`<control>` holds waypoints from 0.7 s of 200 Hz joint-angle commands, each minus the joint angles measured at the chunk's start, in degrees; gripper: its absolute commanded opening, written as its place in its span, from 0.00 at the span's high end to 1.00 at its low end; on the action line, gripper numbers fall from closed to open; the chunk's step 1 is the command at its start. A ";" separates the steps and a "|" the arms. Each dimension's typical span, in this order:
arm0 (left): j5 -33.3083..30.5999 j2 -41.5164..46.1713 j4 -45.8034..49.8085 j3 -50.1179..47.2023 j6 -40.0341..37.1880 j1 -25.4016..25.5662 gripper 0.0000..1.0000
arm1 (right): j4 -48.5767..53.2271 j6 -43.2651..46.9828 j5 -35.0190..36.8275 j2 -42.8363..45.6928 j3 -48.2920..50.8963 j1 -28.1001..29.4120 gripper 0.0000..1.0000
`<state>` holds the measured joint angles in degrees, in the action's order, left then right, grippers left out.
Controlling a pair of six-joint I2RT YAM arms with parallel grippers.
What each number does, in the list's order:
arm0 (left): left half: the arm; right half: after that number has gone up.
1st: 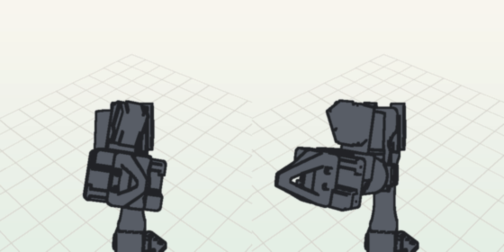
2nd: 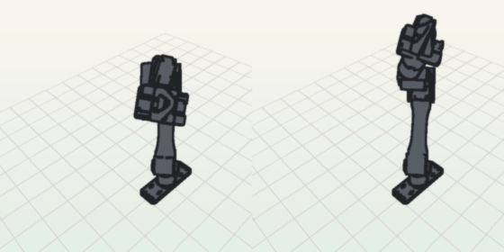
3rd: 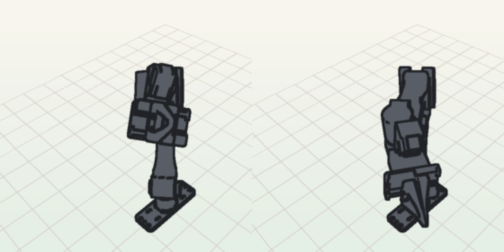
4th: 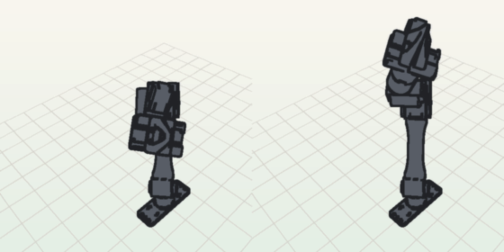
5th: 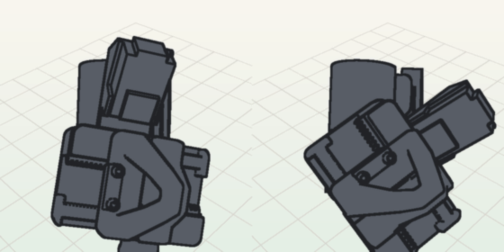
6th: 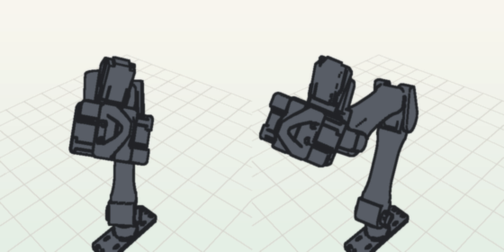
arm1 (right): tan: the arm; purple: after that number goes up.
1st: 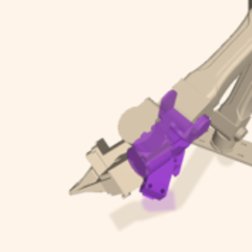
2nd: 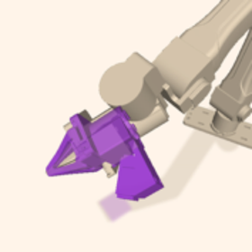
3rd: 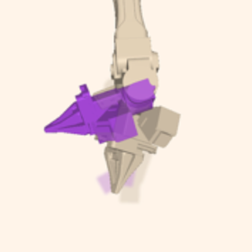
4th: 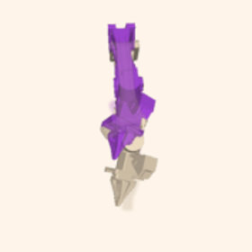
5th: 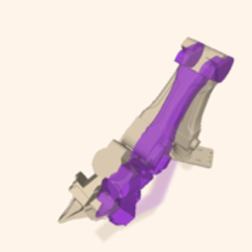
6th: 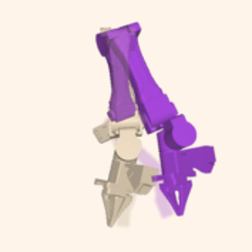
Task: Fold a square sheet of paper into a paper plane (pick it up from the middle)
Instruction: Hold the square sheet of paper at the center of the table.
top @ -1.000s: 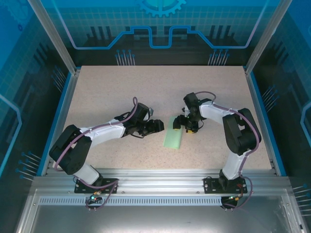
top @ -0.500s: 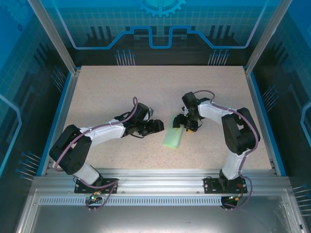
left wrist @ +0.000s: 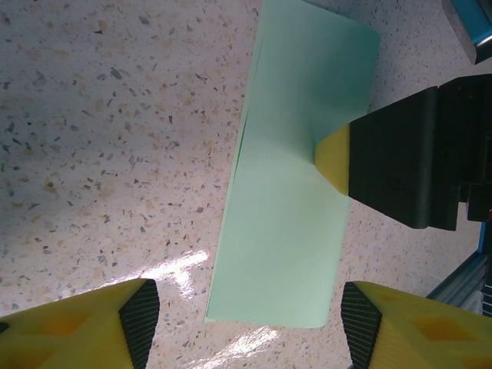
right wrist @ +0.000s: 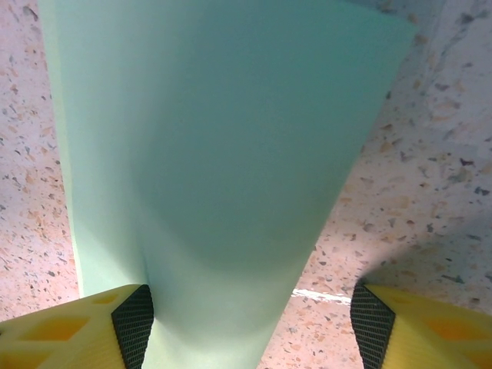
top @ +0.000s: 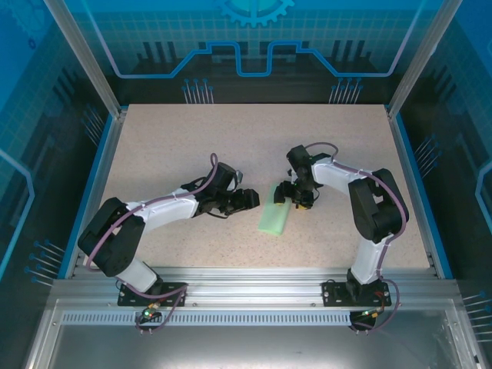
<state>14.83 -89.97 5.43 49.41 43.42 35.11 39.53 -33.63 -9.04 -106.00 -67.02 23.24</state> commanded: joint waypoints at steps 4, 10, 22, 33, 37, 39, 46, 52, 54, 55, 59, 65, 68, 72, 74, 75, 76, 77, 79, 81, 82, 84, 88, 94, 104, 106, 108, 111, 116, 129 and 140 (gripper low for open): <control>0.09 -0.17 0.10 1.57 -0.26 0.51 0.32 | 0.72 1.92 -1.32 0.00 -1.35 0.84 0.27; 0.03 -0.16 -0.04 1.55 -0.20 0.50 0.32 | 0.82 2.40 -1.50 -0.07 -1.44 0.85 0.27; 0.07 -0.04 0.04 1.44 -0.20 0.53 0.32 | 1.35 2.52 -0.88 -0.42 -1.62 0.84 0.27; 0.05 -0.03 0.08 1.39 -0.18 0.53 0.32 | 1.34 2.51 -0.88 -0.87 -1.77 0.83 0.27; 0.09 -0.06 0.10 1.39 -0.18 0.47 0.32 | 1.34 2.34 -0.82 -1.01 -1.81 0.79 0.26; 0.08 -0.04 0.11 1.39 -0.18 0.50 0.32 | 1.30 2.27 -0.81 -1.13 -1.80 0.83 0.27; 0.06 -0.03 0.12 1.39 -0.18 0.48 0.32 | 1.13 1.96 -0.72 -1.38 -1.87 0.84 0.26; 0.02 -0.03 0.16 1.45 -0.18 0.50 0.32 | 1.09 1.77 -0.58 -1.66 -1.88 0.82 0.26; 0.02 -0.03 0.14 1.41 -0.18 0.49 0.32 | 1.08 1.74 -0.51 -1.71 -1.93 0.81 0.27; 0.02 -0.07 0.12 1.40 -0.18 0.49 0.32 | 1.08 1.68 -0.48 -1.82 -1.95 0.82 0.27; 0.02 0.05 0.12 1.42 -0.18 0.53 0.32 | 1.08 1.64 -0.30 -1.95 -1.97 0.82 0.27; 0.02 0.06 0.11 1.39 -0.22 0.51 0.32 | 1.15 1.67 -0.09 -2.38 -2.11 0.79 0.26; 0.05 0.04 0.12 1.44 -0.18 0.52 0.32 | 1.37 1.75 0.08 -2.56 -2.22 0.83 0.26; 0.05 0.06 0.22 1.48 -0.18 0.56 0.32 | 1.57 1.76 0.35 -2.83 -2.36 0.84 0.26; 0.03 0.02 0.22 1.48 -0.18 0.50 0.33 | 1.66 1.80 0.45 -2.93 -2.47 0.84 0.26; 0.03 0.00 0.21 1.52 -0.18 0.49 0.33 | 1.72 1.80 0.48 -3.05 -2.48 0.84 0.27; 0.03 -0.02 0.24 1.55 -0.18 0.53 0.33 | 1.75 1.81 0.54 -3.11 -2.49 0.84 0.26; 0.02 -0.02 0.22 1.51 -0.18 0.55 0.33 | 1.77 1.81 0.66 -3.14 -2.49 0.88 0.26; 0.02 -0.02 0.20 1.53 -0.18 0.52 0.33 | 1.78 1.81 0.68 -3.25 -2.50 0.85 0.27; 0.02 -0.03 0.17 1.49 -0.18 0.49 0.33 | 1.78 1.81 0.69 -3.38 -2.50 0.84 0.26; 0.02 -0.03 0.18 1.53 -0.18 0.49 0.33 | 1.82 1.81 0.69 -3.41 -2.50 0.84 0.27; 0.02 -0.03 0.17 1.56 -0.18 0.48 0.33 | 1.73 1.81 0.69 -3.47 -2.48 0.82 0.27; 0.11 -0.09 0.17 1.60 -0.18 0.51 0.33 | 1.65 1.81 0.63 -3.67 -2.51 0.83 0.27; 0.11 -0.11 0.11 1.65 -0.18 0.50 0.34 | 1.61 1.72 0.67 -3.87 -2.43 0.89 0.27; 0.18 -0.29 0.19 1.79 -0.25 0.49 0.35 | 1.73 1.71 1.01 -4.07 -2.49 1.06 0.27; 0.19 -0.35 0.24 1.76 -0.26 0.55 0.35 | 1.75 1.72 1.07 -4.06 -2.50 1.08 0.27; 0.20 -0.37 0.20 1.75 -0.26 0.50 0.35 | 1.84 1.68 1.24 -4.08 -2.50 1.13 0.27; 0.21 -0.42 0.19 1.87 -0.26 0.53 0.35 | 1.91 1.79 1.44 -4.06 -2.52 1.18 0.27; 0.28 -0.46 0.13 1.85 -0.26 0.53 0.35 | 2.14 1.85 1.71 -4.09 -2.50 1.27 0.27; 0.29 -0.63 0.19 1.93 -0.26 0.55 0.35 | 2.77 1.85 2.41 -4.30 -2.74 1.29 0.27; 0.29 -0.81 0.19 2.01 -0.26 0.49 0.36 | 3.11 1.81 3.03 -4.56 -2.85 1.45 0.27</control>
<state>14.83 -89.97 5.45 49.43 43.42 35.11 41.58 -32.12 -8.49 -107.92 -69.23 23.40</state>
